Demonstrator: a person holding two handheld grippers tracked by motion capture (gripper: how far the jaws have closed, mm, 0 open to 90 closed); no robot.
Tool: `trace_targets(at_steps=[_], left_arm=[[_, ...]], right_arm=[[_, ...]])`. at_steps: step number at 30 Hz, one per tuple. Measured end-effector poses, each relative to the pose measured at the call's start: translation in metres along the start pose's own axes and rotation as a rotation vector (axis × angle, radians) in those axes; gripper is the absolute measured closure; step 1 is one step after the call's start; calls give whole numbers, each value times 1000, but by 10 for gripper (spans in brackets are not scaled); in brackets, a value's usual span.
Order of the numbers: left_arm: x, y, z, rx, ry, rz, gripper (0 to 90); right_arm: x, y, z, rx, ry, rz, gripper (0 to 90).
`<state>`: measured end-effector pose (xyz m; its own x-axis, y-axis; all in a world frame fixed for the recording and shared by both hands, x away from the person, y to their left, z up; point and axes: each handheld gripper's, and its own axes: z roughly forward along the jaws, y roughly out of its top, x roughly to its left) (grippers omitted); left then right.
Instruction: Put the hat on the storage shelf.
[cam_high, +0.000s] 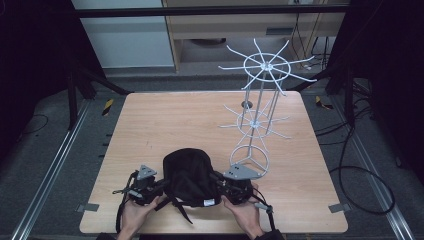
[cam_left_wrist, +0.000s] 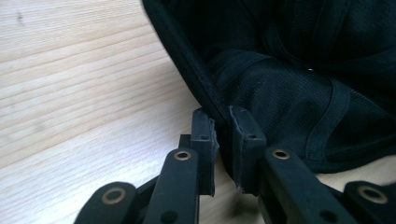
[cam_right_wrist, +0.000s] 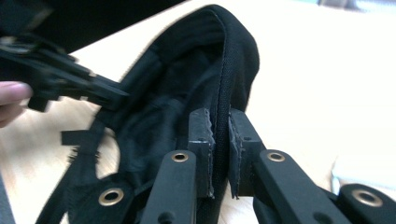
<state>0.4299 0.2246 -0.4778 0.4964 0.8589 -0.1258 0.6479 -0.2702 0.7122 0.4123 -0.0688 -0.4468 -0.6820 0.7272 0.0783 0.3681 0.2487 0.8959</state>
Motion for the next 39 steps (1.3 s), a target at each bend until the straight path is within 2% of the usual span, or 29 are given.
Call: trace_targets(at_steps=[3,6,9,13,17,19,22,26,29,32,39], left_arm=[[1,2,5,-12,-12,-14,800],[5,5,9,-19,-30,-26,796],[8,6,11,-26,-31,-29,790],[10,6,9,-31,-43,-33,754],[13,9,1,-54,-53,-45,685],[14,12,-8,-90,-38,-43,643],[14,16,-25,-151,-55,-55,610],[9,18,-39,-203,-105,-71,592],[0,21,-44,-230,-143,-69,564],[-8,23,-43,-243,-169,-68,503],[-28,30,-37,-264,-207,-62,441]], right_arm=[[9,1,1,-15,28,-45,817],[17,-1,5,-6,50,-90,816],[22,-5,8,5,58,-113,815],[24,-7,9,14,44,-122,811],[23,-9,8,18,31,-121,809],[23,-10,8,16,23,-120,807],[24,-11,8,17,16,-129,808],[28,-12,9,18,2,-154,807],[30,-12,9,18,4,-161,802],[32,-13,10,21,21,-160,783],[34,-13,11,24,35,-159,764]])
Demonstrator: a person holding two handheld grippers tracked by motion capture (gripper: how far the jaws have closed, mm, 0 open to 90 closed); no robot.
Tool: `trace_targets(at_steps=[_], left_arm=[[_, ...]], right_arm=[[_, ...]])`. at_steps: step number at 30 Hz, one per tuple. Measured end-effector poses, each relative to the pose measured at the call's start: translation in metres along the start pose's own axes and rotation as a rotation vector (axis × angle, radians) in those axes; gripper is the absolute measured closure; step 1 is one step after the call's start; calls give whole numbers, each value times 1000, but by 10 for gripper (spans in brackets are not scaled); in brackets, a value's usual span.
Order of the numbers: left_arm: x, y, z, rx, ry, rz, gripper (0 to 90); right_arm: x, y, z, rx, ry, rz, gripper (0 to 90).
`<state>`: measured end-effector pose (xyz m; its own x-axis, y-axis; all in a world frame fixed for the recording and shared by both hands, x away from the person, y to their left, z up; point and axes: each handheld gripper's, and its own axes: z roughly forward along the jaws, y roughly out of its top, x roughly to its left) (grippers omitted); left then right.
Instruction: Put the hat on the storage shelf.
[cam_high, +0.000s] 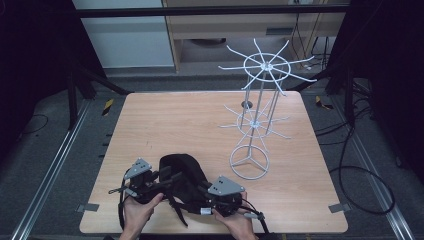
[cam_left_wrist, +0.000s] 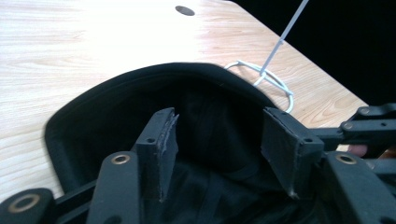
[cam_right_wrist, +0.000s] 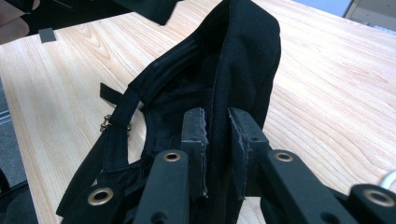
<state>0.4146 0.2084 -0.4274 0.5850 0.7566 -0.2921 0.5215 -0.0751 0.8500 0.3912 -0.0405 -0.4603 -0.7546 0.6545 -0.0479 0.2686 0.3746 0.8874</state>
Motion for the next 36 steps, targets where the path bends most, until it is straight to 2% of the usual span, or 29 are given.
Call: trace_targets(at_steps=[4,6,10,17,22,25,26,28,30,34,36], left_arm=[[-6,2,9,1,-21,-2,413],[-8,3,13,9,-22,13,401],[-12,3,20,6,-28,16,387],[-15,4,33,22,-24,18,390],[-18,3,43,49,-4,22,425],[-16,3,44,59,-6,-3,496],[-16,2,44,61,-21,-19,521],[-14,2,43,63,-30,-26,582],[-14,2,41,56,-47,-44,648],[-11,4,33,19,-87,-72,736],[-12,7,27,2,-98,-61,767]], right_arm=[[0,0,0,1,7,8,748],[0,-1,1,2,10,9,742],[1,-1,2,3,18,7,735],[5,-1,4,9,37,0,722],[7,-2,5,10,61,-5,719],[9,-2,6,14,74,-22,714],[10,-2,6,16,76,-25,710],[9,-2,6,17,86,-21,686],[8,-1,4,14,102,-3,644],[2,2,-6,-11,173,50,548],[-3,4,-16,-37,188,65,526]])
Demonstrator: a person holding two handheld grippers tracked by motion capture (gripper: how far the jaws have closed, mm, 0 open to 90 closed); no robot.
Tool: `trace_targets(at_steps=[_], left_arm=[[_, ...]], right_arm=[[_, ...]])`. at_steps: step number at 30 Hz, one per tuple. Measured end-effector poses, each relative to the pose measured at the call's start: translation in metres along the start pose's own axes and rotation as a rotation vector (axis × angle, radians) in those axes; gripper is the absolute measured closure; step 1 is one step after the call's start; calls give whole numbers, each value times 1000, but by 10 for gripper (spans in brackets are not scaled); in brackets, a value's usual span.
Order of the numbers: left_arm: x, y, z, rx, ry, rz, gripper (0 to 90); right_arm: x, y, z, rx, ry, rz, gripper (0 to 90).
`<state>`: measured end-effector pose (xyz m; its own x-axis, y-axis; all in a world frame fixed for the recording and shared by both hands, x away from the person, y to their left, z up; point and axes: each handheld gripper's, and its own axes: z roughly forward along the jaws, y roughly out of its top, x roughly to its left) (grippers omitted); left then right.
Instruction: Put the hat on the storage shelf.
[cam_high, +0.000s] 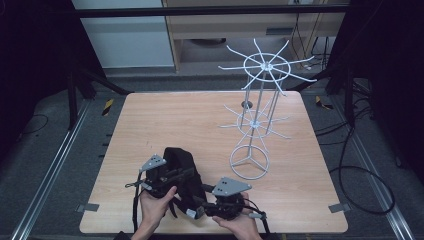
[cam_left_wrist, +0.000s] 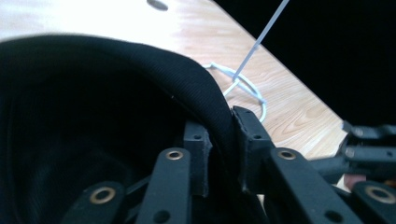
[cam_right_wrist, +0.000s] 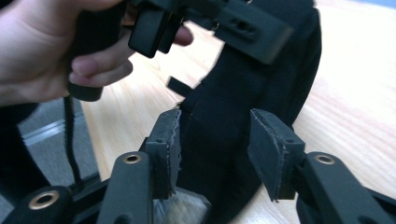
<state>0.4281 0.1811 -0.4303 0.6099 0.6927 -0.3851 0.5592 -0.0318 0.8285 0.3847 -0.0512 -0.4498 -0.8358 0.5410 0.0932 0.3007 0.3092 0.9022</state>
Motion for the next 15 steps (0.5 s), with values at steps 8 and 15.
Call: trace_targets(at_steps=[8,15], left_arm=[[-14,9,-16,-57,-49,77,817],[-29,14,-25,-100,-101,128,819]], right_arm=[[-17,-2,-18,-29,-44,28,502],[-13,-7,-5,7,-10,10,485]])
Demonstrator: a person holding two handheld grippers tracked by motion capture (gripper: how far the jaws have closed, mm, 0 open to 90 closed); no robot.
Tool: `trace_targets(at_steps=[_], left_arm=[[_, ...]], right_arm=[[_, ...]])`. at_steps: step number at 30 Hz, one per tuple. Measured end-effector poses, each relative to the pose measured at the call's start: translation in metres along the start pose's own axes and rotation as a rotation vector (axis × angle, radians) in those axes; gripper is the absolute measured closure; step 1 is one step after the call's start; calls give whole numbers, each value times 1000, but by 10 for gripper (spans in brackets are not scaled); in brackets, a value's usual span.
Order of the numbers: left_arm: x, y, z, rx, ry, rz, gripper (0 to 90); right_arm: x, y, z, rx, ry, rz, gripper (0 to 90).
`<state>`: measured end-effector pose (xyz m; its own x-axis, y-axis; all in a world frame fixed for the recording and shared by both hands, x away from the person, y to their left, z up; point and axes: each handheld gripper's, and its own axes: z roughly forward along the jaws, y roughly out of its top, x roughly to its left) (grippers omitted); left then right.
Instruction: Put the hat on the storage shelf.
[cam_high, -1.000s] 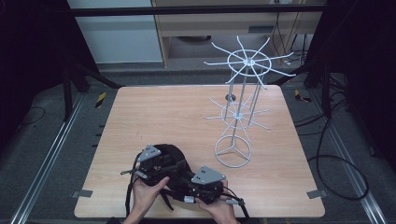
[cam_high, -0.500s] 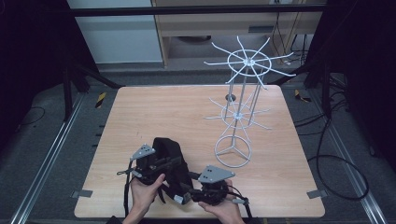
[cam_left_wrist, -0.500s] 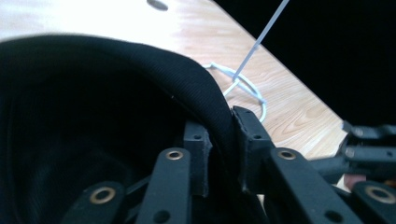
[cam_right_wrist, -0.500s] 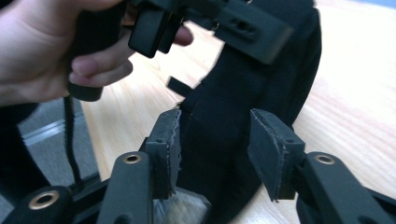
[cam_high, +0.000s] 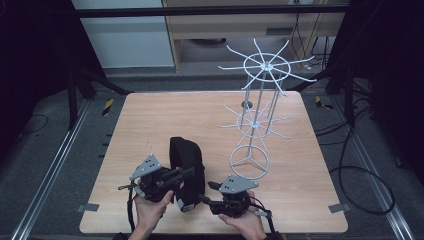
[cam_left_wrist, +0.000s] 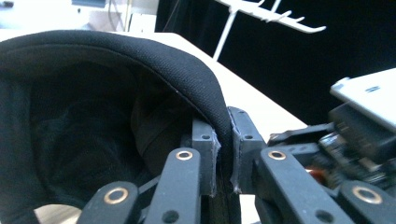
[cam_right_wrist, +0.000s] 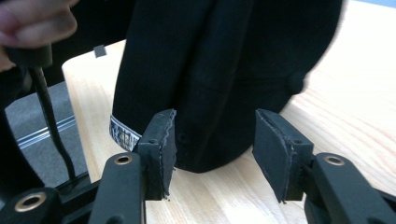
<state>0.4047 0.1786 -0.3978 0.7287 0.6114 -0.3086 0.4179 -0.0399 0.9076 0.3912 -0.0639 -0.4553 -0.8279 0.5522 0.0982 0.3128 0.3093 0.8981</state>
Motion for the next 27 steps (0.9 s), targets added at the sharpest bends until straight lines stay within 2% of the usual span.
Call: trace_targets(at_steps=[5,9,10,12,15,19,20,21,22,25,27], left_arm=[[-9,3,-1,-20,-49,19,822],[-11,3,-1,-28,-75,37,824],[-11,3,-1,-27,-75,40,823],[-11,3,-2,-28,-67,46,822],[-9,4,-4,-33,-55,59,819],[-9,6,-10,-42,-22,99,813],[-8,6,-11,-43,-18,103,811],[-8,5,-13,-42,-7,108,809],[-7,4,-14,-41,-2,107,805],[-2,-6,-18,-18,32,112,792],[2,-13,-21,-2,55,111,783]], right_arm=[[1,-1,7,-4,40,6,506],[-1,-2,9,-23,91,23,741],[-2,-2,9,-30,106,28,841],[-2,-1,8,-24,109,24,886],[1,3,5,-3,64,-16,892],[4,12,-2,9,-52,-104,893],[6,14,-4,12,-92,-139,893],[6,15,-5,14,-105,-151,893],[8,18,-6,25,-135,-184,893],[11,20,-3,58,-161,-222,892],[13,19,3,92,-143,-227,890]])
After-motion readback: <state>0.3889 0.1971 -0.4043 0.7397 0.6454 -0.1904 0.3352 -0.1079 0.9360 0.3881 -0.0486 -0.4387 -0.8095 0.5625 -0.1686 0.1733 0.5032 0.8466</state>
